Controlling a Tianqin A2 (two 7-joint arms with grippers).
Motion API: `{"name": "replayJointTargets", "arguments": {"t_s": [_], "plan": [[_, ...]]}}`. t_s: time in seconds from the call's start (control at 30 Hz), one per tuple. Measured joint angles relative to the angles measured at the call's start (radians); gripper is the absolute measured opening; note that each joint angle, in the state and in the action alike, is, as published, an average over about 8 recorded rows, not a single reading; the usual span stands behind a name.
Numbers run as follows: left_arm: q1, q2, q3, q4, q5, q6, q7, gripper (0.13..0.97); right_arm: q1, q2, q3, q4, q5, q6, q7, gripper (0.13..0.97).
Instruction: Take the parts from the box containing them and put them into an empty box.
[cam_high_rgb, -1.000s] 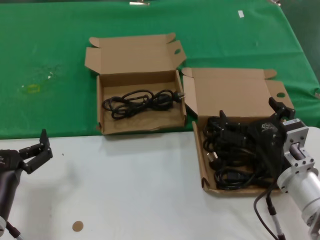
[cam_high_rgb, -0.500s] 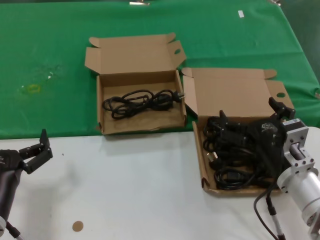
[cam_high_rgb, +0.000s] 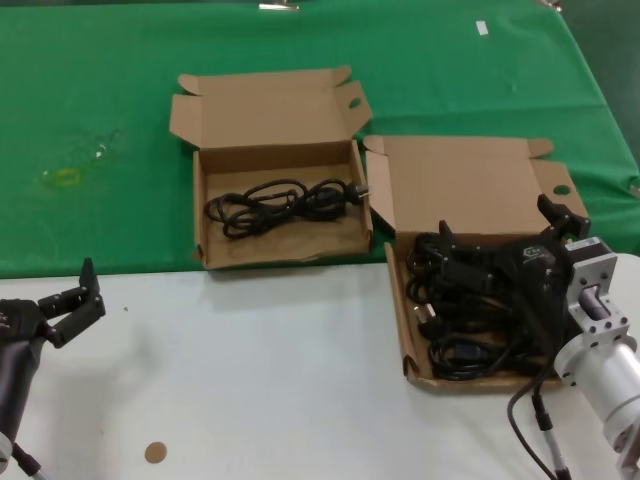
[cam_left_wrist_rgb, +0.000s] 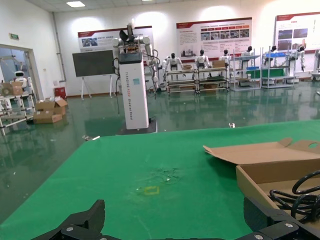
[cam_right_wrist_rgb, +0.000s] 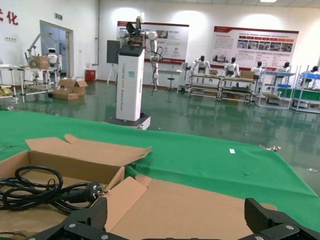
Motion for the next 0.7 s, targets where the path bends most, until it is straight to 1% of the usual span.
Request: {"name": "replayJointTargets", "arguments": {"t_s": [0.7], "plan": [[0.0, 0.0, 0.0, 0.0, 0.0, 0.0, 0.0, 0.966, 0.0, 0.0, 0.0, 0.0, 0.0, 0.0, 0.0, 0.966]]}}
